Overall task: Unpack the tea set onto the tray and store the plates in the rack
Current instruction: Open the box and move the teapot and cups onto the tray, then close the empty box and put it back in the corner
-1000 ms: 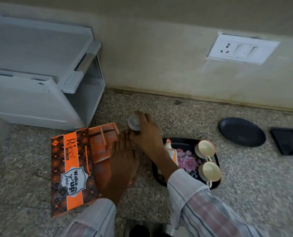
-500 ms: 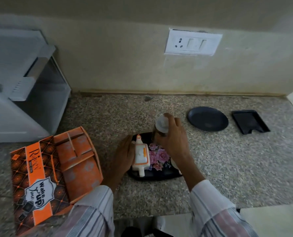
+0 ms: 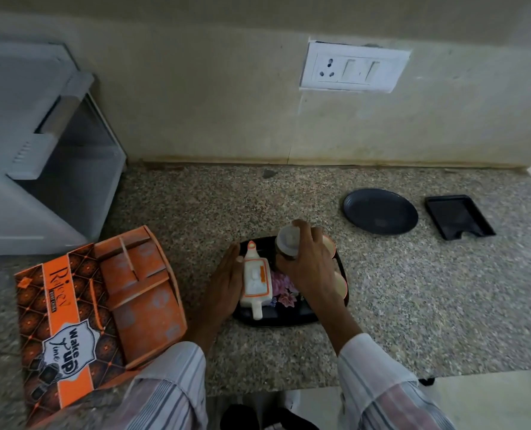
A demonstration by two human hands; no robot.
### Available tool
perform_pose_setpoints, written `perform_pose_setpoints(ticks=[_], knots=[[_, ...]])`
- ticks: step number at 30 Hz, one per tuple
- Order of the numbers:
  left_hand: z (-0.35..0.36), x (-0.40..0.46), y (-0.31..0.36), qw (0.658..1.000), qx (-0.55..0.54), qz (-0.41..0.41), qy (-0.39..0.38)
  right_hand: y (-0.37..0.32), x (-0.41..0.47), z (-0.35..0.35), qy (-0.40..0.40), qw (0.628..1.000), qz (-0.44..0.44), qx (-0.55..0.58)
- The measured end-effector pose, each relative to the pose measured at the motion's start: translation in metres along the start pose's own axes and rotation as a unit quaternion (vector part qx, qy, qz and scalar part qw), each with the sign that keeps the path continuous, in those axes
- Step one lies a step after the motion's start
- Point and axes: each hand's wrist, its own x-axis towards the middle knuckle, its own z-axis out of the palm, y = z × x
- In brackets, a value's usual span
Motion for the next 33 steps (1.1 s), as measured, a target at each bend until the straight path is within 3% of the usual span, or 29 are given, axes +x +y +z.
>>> perform_pose_setpoints(ticks=[28, 31, 33], knots=[[0.002, -0.002, 0.009, 1.000, -0.009, -0.003, 0.023, -0.007, -0.001, -0.005, 0.003, 1.000, 0.017, -0.007], [-0.013, -0.012, 0.024, 0.998, 0.008, -0.012, 0.065, -0.027, -0.002, -0.013, 0.077, 0.996, -0.027, -0.020], [-0.029, -0.027, 0.029, 0.995, 0.018, 0.010, 0.101, -0.051, -0.005, -0.004, 0.080, 0.993, -0.086, 0.026]])
